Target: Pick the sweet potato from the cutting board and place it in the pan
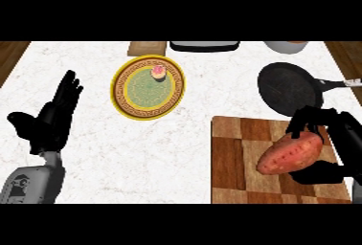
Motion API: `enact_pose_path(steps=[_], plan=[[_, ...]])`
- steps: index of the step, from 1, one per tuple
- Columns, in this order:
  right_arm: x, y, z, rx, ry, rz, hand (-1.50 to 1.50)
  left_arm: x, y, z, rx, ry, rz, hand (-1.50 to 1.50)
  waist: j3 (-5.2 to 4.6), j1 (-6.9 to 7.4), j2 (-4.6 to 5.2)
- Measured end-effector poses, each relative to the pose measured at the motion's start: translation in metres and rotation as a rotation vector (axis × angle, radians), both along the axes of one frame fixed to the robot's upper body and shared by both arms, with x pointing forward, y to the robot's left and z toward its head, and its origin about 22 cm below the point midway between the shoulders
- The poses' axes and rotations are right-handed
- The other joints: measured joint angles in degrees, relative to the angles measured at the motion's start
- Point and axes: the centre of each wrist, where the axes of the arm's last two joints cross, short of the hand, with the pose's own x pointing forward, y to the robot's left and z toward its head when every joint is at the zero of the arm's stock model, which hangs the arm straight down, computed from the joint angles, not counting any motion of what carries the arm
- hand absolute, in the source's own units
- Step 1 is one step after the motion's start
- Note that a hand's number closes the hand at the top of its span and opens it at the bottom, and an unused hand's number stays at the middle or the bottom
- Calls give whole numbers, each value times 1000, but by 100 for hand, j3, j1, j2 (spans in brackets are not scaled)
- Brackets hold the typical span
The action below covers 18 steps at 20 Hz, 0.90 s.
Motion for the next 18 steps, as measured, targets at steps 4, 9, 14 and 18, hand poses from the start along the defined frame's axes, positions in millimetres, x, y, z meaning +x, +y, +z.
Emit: enact_pose_path(steps=[4,9,14,18], plan=[[41,-28,6,3,-12,-76,150,6,-4,2,4,-5,-15,0,2,76,22],[89,-59,-7,-30,-43,-154,150,8,-4,2,-5,-14,-25,0,8,166,47],[121,-88,-26,-125,-97,-253,150,13,-12,1,-3,-22,-49,0,14,287,98],[140,-103,-37,-144,-103,-305,150,13,-20,-1,-11,-31,-68,0,21,394,139]])
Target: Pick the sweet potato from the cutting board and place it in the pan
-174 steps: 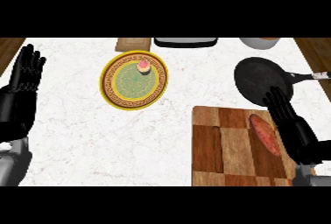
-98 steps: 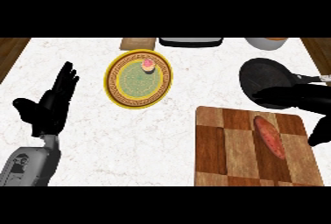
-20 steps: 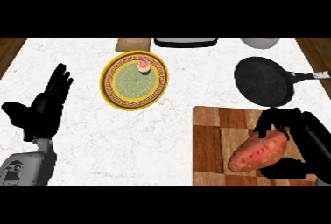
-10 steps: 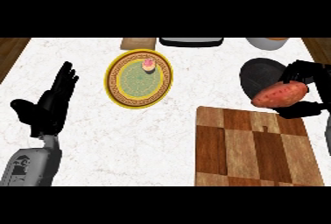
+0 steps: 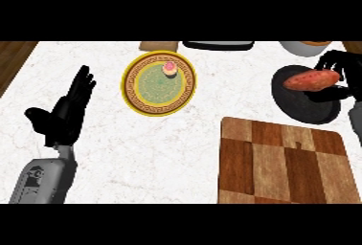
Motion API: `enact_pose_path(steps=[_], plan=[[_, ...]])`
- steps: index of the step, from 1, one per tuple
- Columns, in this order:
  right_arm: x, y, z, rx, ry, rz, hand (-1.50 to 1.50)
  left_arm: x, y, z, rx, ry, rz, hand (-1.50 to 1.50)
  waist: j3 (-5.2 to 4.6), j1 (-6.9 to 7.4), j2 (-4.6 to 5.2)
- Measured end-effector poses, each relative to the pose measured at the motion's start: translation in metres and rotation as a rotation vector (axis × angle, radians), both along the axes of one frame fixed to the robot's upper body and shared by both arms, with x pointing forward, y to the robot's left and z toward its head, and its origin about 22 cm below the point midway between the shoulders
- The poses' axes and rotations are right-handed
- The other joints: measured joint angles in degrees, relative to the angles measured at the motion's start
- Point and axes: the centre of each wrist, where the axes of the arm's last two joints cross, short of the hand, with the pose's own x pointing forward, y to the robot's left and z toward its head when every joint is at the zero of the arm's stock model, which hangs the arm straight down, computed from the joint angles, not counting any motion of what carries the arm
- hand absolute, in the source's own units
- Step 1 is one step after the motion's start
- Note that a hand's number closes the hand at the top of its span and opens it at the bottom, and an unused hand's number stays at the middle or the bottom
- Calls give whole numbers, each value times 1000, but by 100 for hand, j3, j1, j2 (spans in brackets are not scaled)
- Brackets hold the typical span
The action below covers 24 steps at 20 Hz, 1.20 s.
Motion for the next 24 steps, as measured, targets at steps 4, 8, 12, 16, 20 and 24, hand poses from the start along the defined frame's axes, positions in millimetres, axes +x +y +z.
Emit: enact_pose_path(steps=[4,8,12,16,20,24], plan=[[11,-5,-15,4,3,-25,150,5,-2,4,5,-12,-14,0,7,80,38],[14,-9,-27,63,73,-20,-150,5,-9,6,4,-10,-26,0,14,147,66],[12,-12,-42,150,253,30,-150,6,-7,8,4,-13,-30,0,17,196,84],[10,-18,-45,212,326,92,-150,7,-5,9,8,-16,-30,0,21,194,103],[9,-21,-49,281,287,123,-150,6,-3,9,5,-14,-34,0,25,168,91],[2,-35,-48,412,193,147,-150,5,0,6,2,-8,-14,0,23,63,59]])
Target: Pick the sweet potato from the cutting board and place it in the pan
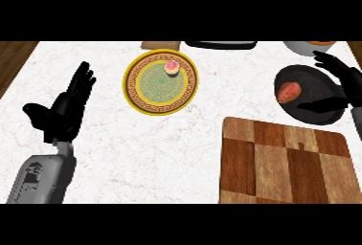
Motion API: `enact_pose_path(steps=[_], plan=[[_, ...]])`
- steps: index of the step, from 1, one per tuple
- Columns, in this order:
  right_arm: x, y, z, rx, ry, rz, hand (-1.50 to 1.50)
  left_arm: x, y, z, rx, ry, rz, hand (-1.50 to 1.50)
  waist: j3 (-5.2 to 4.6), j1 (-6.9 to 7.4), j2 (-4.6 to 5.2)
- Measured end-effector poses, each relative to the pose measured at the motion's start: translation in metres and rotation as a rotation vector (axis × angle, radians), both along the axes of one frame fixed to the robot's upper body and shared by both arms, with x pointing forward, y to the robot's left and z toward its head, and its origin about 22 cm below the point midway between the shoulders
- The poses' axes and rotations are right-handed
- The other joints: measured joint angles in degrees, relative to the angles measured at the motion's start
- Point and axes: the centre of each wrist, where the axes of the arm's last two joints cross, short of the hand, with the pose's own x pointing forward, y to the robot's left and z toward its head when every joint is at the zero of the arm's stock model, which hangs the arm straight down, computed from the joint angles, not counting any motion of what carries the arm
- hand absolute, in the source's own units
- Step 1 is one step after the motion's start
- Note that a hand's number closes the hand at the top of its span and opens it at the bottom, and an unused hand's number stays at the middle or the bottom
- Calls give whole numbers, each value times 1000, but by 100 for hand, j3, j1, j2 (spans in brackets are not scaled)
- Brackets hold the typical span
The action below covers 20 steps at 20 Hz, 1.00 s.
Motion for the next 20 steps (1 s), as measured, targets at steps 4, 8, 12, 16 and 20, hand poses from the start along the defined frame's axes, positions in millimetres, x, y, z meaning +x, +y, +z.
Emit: enact_pose_path(steps=[4,8,12,16,20], plan=[[-15,-25,-1,148,-36,-4,-150,-2,3,1,-1,4,13,0,-3,-69,-27],[-36,-55,0,253,-4,23,-150,-3,6,1,0,12,28,0,-7,-151,-61],[-62,-91,9,264,29,13,-150,-6,7,0,2,23,49,0,-9,-266,-105],[-85,-120,22,255,36,-16,-150,-7,12,-4,3,28,62,0,-14,-349,-131],[-105,-137,25,239,48,-37,-150,-10,16,-7,2,34,75,0,-18,-415,-164]])
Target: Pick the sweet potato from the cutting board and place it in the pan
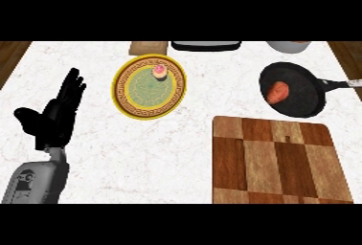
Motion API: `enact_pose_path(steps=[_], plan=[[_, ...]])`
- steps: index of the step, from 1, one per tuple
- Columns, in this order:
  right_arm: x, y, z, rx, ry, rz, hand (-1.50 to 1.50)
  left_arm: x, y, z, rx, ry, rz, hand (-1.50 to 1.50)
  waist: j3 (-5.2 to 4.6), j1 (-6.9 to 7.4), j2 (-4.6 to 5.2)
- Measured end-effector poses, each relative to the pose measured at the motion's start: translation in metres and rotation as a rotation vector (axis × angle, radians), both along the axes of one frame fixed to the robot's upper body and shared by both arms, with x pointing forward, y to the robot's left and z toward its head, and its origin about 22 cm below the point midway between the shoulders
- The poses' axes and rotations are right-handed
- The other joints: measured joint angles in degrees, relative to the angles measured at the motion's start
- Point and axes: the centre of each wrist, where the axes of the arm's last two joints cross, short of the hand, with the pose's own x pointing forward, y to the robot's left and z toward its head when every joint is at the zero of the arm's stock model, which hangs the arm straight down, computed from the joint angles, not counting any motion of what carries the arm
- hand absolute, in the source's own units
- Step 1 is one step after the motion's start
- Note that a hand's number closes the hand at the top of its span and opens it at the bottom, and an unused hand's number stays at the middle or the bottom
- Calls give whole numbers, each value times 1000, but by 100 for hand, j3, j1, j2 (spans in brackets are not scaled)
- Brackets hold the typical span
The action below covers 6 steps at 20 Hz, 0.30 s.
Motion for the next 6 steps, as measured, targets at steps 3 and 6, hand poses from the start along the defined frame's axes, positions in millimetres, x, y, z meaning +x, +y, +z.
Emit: enact_pose_path(steps=[3,6], plan=[[-12,-10,4,-21,17,-7,-150,-4,2,-1,4,0,0,0,1,-10,-13],[-22,-16,5,-52,30,-5,-150,-4,3,-2,6,3,1,0,-2,-24,-17]])
